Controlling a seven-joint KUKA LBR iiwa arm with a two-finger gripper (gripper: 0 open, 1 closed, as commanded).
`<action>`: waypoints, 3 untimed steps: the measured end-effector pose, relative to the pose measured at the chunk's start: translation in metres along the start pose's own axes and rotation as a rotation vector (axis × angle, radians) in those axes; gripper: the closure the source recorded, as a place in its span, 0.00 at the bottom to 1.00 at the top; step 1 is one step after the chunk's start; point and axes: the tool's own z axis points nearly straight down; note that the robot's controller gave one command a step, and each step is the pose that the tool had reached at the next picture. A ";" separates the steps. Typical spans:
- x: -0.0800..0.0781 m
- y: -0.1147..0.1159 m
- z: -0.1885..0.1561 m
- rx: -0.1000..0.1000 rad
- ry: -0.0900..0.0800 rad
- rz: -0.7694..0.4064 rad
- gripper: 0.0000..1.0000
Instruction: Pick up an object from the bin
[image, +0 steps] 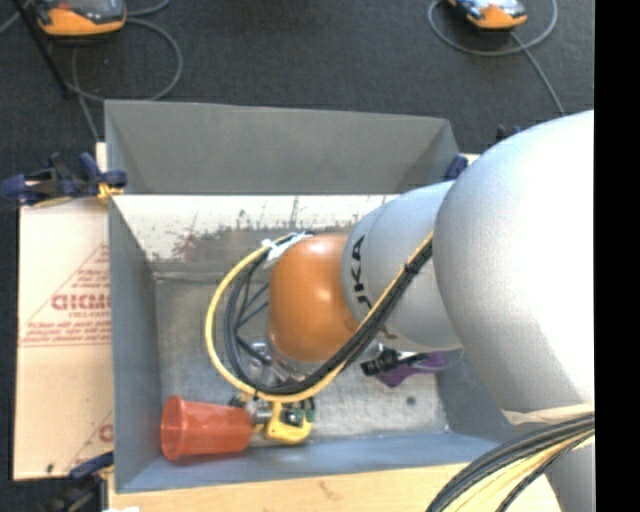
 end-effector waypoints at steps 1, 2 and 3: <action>0.008 0.002 -0.037 0.000 -0.009 0.009 1.00; 0.013 -0.022 -0.105 0.000 -0.010 0.016 1.00; 0.010 -0.028 -0.142 -0.002 -0.021 0.012 1.00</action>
Offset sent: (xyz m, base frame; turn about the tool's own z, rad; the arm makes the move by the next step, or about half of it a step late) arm -0.0136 -0.0285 0.1182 0.0196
